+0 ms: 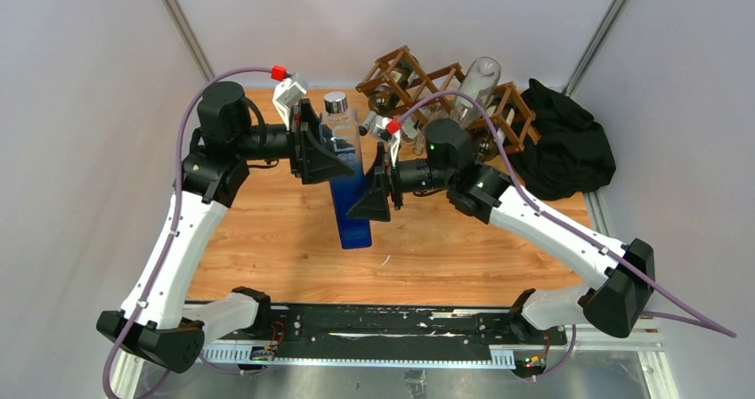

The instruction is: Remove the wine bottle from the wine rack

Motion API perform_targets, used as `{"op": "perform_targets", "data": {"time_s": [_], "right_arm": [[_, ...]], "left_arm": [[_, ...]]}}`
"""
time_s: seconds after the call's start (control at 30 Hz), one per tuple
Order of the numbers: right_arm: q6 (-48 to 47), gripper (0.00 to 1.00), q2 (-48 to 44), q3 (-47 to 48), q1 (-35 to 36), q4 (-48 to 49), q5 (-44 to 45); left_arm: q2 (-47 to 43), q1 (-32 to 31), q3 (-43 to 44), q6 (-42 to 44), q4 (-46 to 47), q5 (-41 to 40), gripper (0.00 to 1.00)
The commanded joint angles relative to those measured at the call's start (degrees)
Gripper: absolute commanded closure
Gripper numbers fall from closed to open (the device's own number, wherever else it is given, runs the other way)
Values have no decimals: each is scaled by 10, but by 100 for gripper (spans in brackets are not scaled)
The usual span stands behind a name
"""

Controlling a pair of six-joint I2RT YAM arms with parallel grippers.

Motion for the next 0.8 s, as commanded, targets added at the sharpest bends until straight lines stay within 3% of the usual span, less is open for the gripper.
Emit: {"op": "perform_targets", "data": {"time_s": [0.0, 0.1, 0.17, 0.2, 0.57, 0.77], "right_arm": [[-20, 91, -1, 27, 5, -38, 12], [-30, 58, -1, 33, 3, -71, 55], [-44, 32, -1, 37, 0, -97, 75], [-53, 14, 0, 40, -2, -110, 88], [-49, 5, -58, -13, -63, -155, 214], [-47, 6, -90, -7, -68, -176, 271]], "left_arm": [[-3, 0, 36, 43, 0, 18, 71], [5, 0, 59, 138, -69, -9, 96], [11, 0, 74, 203, -105, -48, 100], [15, 1, 80, 232, -121, -65, 100], [89, 55, 122, 309, -81, -119, 100], [133, 126, 106, 256, 51, -134, 100]]}}
